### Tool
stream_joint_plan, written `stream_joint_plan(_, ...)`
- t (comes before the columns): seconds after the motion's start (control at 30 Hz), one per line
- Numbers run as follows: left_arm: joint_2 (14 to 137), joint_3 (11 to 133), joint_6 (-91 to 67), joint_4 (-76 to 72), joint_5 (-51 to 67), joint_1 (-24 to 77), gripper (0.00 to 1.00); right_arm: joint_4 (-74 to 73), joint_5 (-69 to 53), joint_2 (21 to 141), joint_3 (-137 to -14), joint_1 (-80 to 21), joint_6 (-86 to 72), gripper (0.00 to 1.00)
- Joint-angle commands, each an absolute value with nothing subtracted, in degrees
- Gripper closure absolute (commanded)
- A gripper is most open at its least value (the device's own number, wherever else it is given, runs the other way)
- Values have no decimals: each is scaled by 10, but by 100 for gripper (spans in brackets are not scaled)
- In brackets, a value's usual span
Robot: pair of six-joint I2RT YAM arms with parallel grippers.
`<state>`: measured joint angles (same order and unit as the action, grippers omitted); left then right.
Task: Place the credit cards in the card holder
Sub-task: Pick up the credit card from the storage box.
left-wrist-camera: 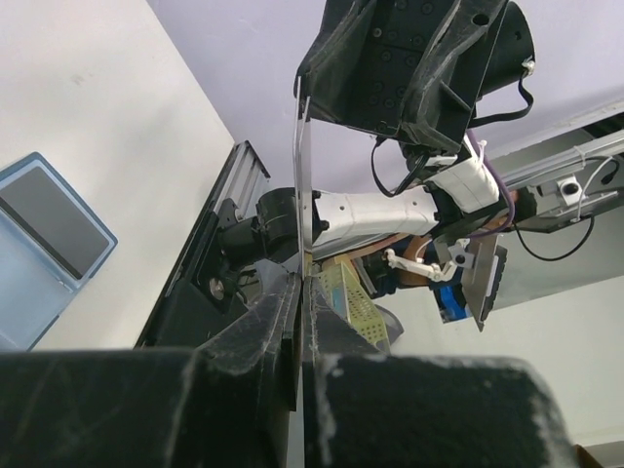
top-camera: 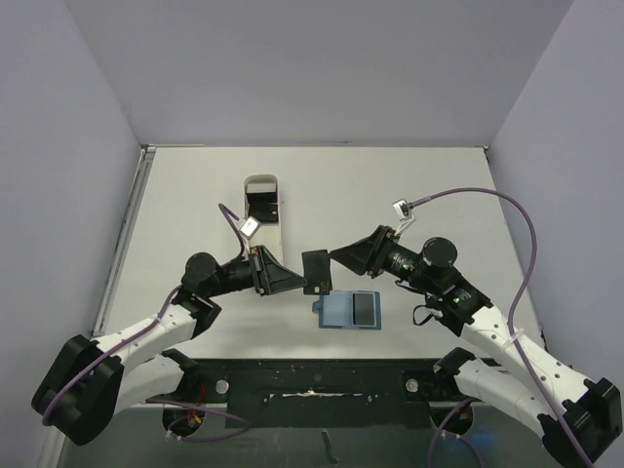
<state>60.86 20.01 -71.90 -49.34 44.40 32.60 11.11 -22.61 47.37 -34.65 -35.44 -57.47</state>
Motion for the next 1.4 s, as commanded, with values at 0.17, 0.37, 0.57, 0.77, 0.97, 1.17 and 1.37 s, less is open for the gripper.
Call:
stream_joint_plan(0.17,634,199,-745,-596,457,333,100,169,-258,521,-352,-360,-573,57)
stream_joint_plan(0.37,634,198,-738,-590,453,337,100,179,-268,532,-344,-360,-576,68)
stream_joint_plan(0.57,624,201,-728,-564,438,337,99,205,-287,532,-329,-360,-579,100)
stream_joint_plan(0.77,581,197,-723,-554,398,334,70,190,-303,515,-319,-360,-557,100)
stream_joint_plan(0.97,540,191,-704,-535,348,329,65,192,-325,506,-311,-360,-558,100)
stream_joint_plan(1.17,547,194,-705,-549,345,329,62,204,-337,504,-303,-361,-567,100)
stream_joint_plan(1.37,551,199,-685,-528,342,328,60,220,-344,505,-295,-360,-576,100)
